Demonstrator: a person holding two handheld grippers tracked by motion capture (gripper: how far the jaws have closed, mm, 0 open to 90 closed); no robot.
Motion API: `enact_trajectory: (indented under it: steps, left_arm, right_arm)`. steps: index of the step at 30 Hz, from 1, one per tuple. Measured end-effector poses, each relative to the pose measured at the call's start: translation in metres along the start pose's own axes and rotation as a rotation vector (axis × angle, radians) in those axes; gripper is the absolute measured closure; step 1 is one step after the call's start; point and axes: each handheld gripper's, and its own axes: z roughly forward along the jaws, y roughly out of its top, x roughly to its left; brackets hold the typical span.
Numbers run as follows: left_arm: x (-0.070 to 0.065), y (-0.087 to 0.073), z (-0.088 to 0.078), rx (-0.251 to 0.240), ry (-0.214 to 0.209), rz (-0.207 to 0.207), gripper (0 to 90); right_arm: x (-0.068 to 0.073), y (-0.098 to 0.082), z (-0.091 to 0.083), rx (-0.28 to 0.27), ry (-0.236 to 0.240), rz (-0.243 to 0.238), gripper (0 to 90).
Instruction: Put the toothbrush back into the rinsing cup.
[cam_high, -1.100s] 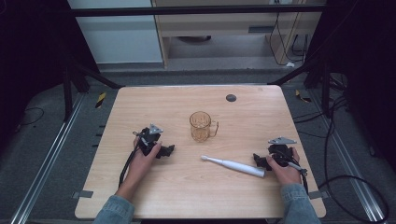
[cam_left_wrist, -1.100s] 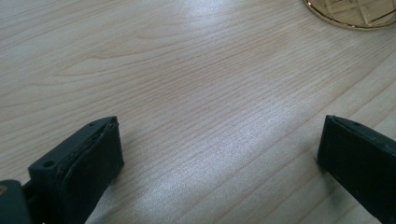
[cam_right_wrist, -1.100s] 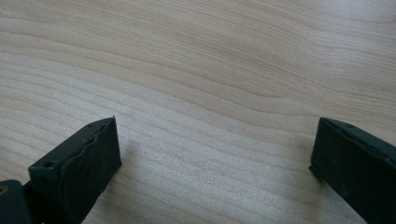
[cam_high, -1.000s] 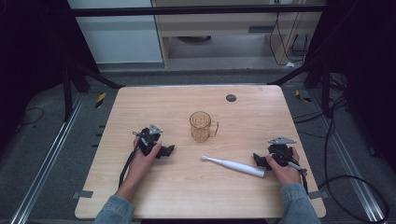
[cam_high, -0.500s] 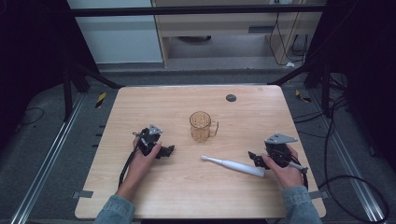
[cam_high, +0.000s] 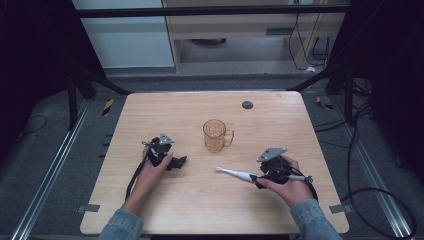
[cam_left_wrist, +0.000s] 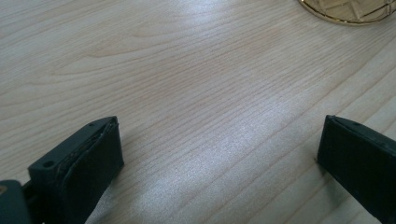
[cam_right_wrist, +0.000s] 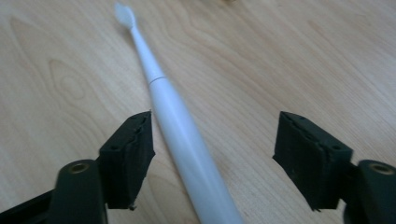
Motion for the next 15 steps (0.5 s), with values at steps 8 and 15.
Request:
enact_trajectory:
  steps: [8,15]
  left_arm:
    - [0.001,0.000,0.000,0.000,-0.004,0.007,0.0]
    - [0.001,0.000,0.001,0.000,-0.010,0.009,0.0]
  right_arm:
    - [-0.001,0.006,0.000,0.120,0.037,-0.073,35.7]
    - [-0.007,0.015,0.001,0.179,0.070,-0.092,40.1]
